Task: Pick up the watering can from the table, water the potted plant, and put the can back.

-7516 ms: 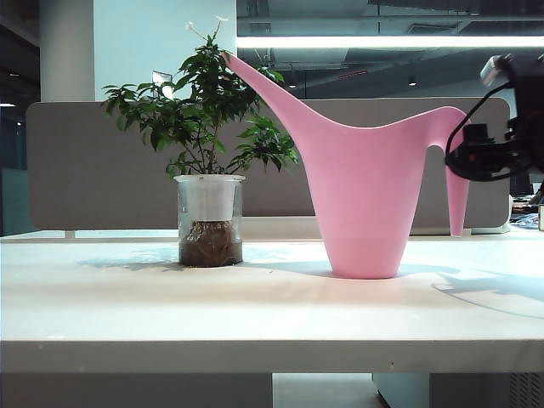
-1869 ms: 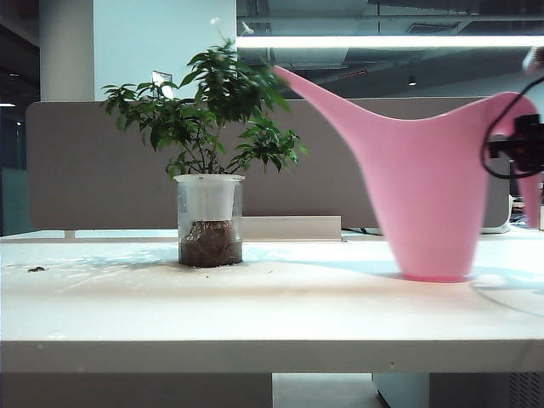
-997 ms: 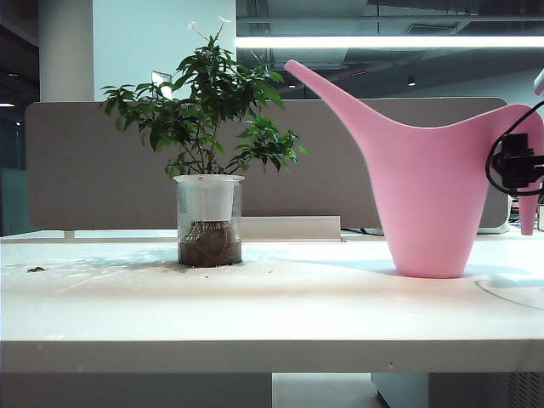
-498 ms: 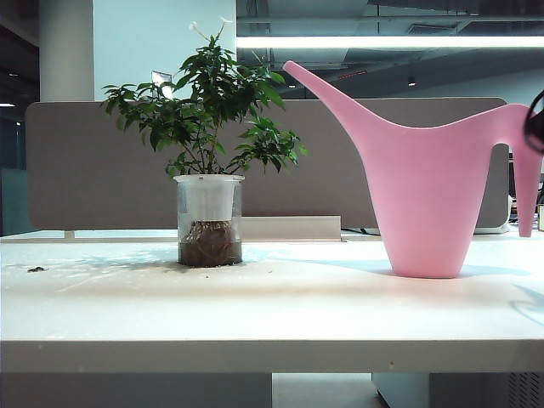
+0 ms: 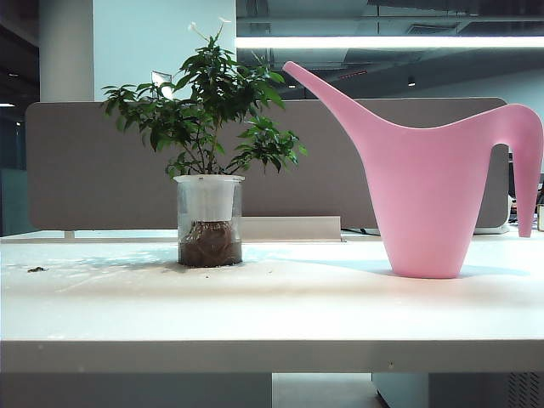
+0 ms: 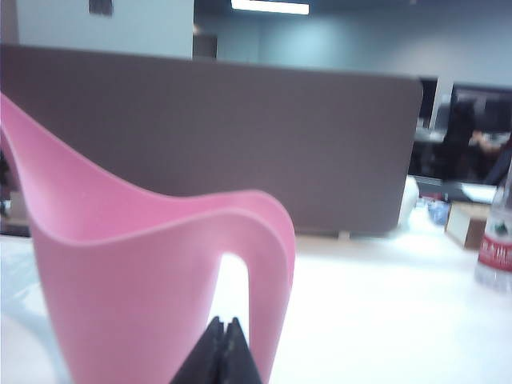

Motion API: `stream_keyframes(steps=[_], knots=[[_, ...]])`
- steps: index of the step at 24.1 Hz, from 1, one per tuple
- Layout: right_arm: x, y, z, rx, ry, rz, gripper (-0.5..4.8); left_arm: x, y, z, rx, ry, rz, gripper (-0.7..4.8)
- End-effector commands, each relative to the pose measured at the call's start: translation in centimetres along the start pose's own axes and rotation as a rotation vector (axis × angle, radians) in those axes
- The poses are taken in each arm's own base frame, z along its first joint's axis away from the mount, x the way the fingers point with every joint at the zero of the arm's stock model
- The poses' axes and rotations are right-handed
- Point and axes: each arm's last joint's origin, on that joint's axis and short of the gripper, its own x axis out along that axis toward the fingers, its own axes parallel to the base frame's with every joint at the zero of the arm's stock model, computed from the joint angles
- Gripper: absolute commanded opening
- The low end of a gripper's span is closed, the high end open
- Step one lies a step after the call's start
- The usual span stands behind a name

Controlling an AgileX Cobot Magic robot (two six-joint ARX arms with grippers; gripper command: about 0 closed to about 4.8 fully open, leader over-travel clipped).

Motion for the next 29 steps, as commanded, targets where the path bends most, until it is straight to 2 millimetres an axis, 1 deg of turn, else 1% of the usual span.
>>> stream_keyframes(steps=[1,4,6,7,10,15,19,26,29], knots=[[-1.3,0.2,0.0,0.023,0.082,0.004,-0.04,-0.1,0.0,0.1,0.004,-0.011,-0.002,-0.05],[-2.9,0.5,0.3,0.027,0.109,0.005,-0.04,-0.1,0.0,0.1,0.003,-0.011,-0.003,-0.05],[-5.0,0.8,0.4,0.027,0.129,0.006,-0.04,-0.1,0.0,0.1,0.003,-0.011,-0.003,-0.05],[-5.3,0.9,0.4,0.03,0.134,0.006,-0.04,-0.1,0.0,0.1,0.003,-0.011,-0.003,-0.05],[-5.3,0.9,1.0,0.049,0.195,0.018,-0.04,-0.1,0.0,0.0,0.003,-0.009,-0.005,-0.05],[-5.5,1.4,0.7,0.076,0.244,0.067,-0.04,-0.3,-0.1,-0.1,0.003,-0.009,-0.003,-0.05],[-5.7,1.8,0.0,0.113,0.318,0.102,-0.04,-0.3,-0.1,-0.1,0.003,-0.009,-0.003,-0.05],[-5.9,2.2,-0.5,0.12,0.355,0.14,-0.04,-0.3,-0.1,-0.1,0.003,-0.009,-0.003,-0.05],[-5.9,2.5,-1.2,0.123,0.375,0.175,-0.04,-0.3,-0.1,-0.1,0.003,-0.009,-0.003,-0.05]])
